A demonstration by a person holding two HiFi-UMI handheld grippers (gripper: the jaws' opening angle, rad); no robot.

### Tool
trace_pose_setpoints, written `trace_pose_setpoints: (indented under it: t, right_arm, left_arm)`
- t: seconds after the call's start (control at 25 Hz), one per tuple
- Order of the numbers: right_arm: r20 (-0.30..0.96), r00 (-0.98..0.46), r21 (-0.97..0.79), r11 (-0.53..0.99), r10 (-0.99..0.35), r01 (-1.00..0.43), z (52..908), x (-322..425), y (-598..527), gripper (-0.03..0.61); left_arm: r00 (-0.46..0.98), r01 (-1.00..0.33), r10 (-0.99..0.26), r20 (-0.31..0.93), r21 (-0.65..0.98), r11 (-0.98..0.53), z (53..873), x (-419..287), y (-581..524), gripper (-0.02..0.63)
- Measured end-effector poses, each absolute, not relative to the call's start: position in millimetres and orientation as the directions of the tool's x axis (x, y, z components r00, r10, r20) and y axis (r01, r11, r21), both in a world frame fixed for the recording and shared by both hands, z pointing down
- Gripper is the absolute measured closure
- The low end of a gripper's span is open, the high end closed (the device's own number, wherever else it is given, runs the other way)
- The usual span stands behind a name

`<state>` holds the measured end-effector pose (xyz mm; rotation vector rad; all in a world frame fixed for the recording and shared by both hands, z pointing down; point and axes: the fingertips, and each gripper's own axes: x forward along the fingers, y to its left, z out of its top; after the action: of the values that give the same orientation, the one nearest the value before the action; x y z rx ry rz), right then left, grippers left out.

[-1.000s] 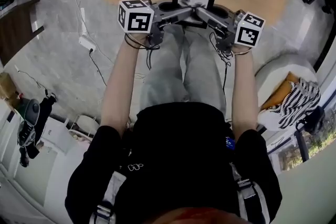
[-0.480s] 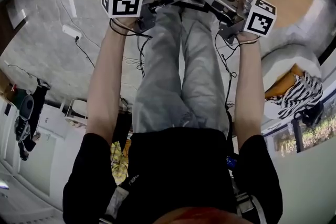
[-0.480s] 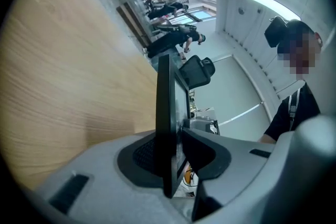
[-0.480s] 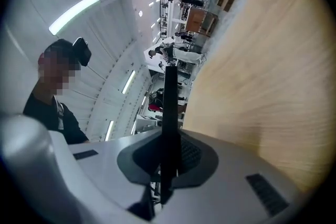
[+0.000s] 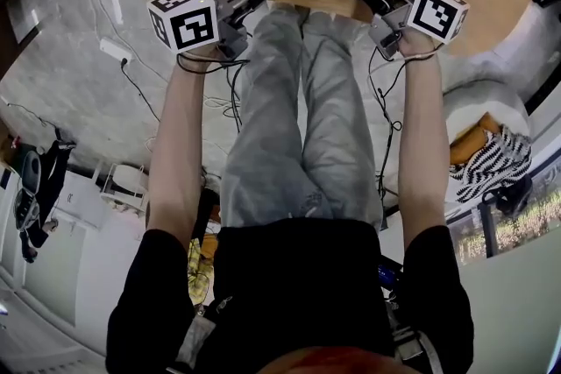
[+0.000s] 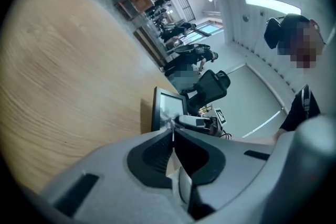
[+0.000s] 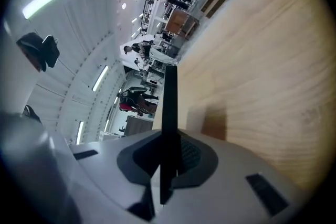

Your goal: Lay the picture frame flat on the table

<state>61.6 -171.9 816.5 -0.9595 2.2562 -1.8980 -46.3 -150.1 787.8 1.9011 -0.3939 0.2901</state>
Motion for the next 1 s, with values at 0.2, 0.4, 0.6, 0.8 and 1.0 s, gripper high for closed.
trace_pose_setpoints:
  t: [0.2,0.4,0.6,0.8,1.0]
  right_arm:
    - [0.403,-0.795,-0.889,0.012,-0.454,-0.457,830.9,59.4,-171.1,0.548]
    - [0.532,-0.712,-0.808,-0.024,-0.458,-0.589,848.1,63.6,-169.2,0.542]
    - [0.687,-0.566,-0.629,0.018,-0.456,-0.778,854.2,72.0,-170.8,0.470]
    - [0.818,-0.380,-0.428,-0.015,-0.433,-0.904,868.2,90.0,-168.5,0.382]
    - [0.846,-0.217,-0.243,0.010,-0.486,-0.970,859.8,107.1,-170.1,0.413]
  left_arm:
    - [0.914,-0.406,-0.132,0.385,0.849,-0.338,787.5,-30.3,-140.6,0.601]
    - [0.919,-0.395,-0.144,0.368,0.857,-0.331,783.7,-31.9,-134.4,0.601]
    - [0.919,-0.392,-0.167,0.356,0.863,-0.319,778.2,-36.4,-129.2,0.601]
    - [0.916,-0.393,-0.209,0.342,0.866,-0.310,766.6,-37.1,-127.8,0.601]
    - [0.867,-0.469,-0.330,0.374,0.837,-0.284,753.5,-38.9,-141.5,0.601]
